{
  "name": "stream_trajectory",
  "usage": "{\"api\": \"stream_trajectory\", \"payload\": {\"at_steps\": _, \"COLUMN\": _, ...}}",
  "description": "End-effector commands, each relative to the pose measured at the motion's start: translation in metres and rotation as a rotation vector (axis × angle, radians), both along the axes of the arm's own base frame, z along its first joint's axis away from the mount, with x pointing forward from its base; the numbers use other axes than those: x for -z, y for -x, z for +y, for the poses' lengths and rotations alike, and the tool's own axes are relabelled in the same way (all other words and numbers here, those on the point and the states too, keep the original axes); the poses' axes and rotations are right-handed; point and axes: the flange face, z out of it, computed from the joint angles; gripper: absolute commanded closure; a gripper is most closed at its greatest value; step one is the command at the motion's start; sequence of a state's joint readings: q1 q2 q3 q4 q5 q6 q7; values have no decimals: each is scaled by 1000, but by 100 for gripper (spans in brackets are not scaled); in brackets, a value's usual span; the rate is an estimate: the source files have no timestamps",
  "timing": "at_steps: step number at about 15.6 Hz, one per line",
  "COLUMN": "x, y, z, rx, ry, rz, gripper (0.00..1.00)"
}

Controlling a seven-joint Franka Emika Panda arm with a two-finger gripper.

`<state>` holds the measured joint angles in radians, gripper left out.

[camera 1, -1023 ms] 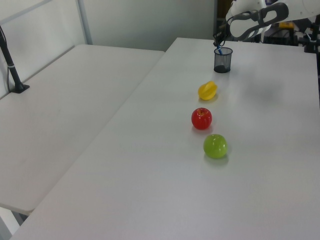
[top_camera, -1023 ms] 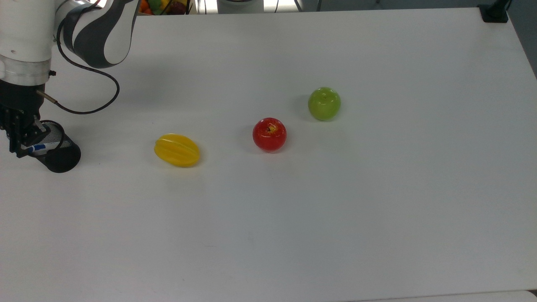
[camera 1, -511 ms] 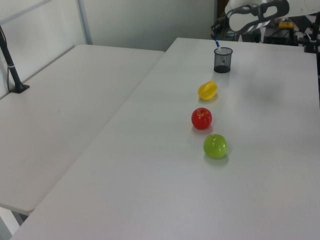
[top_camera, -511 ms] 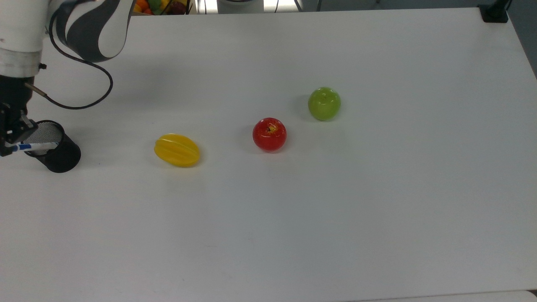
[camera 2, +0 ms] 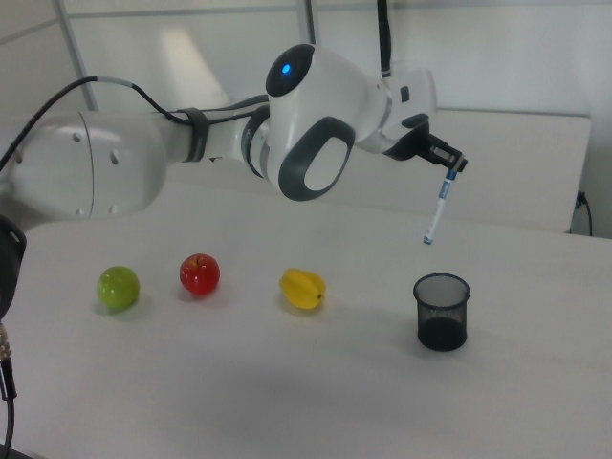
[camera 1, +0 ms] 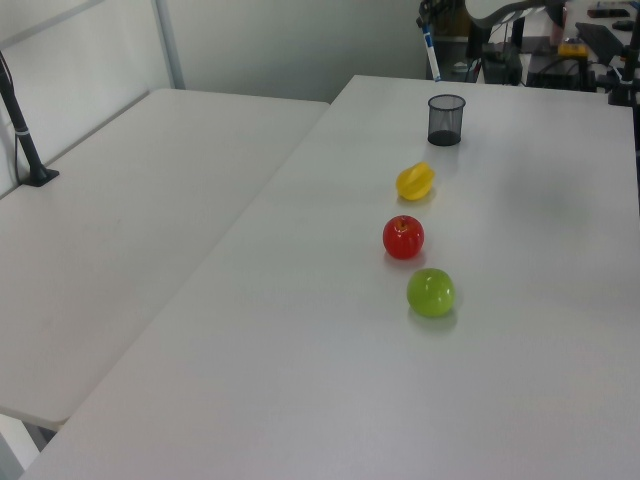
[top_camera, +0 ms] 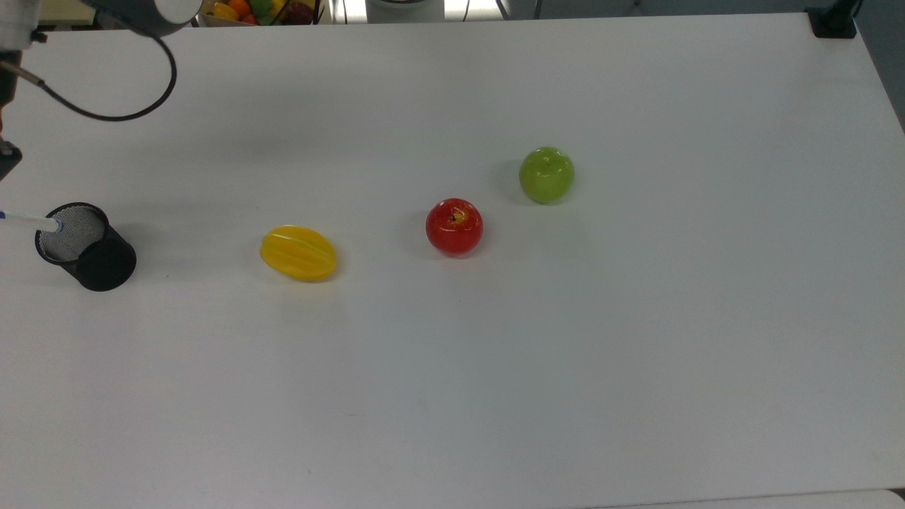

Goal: Take marker pen
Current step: 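Lift the marker up out of the pen cup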

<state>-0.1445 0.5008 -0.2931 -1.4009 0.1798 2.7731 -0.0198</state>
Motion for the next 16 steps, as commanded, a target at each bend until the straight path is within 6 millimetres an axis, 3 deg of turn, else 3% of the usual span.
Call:
{"api": "stream_trajectory", "payload": {"at_steps": 1, "x": -7, "y": 13, "z": 55, "rx": -60, "ry": -94, "rz": 41, "gripper": 91}}
{"api": "stream_trajectory", "payload": {"at_steps": 7, "x": -18, "y": 35, "z": 118, "rx": -173, "ry": -226, "rz": 288, "gripper": 91}}
{"api": "stream_trajectory", "payload": {"at_steps": 16, "x": 16, "y": 70, "z": 199, "rx": -336, "ry": -294, "rz": 556, "gripper": 91}}
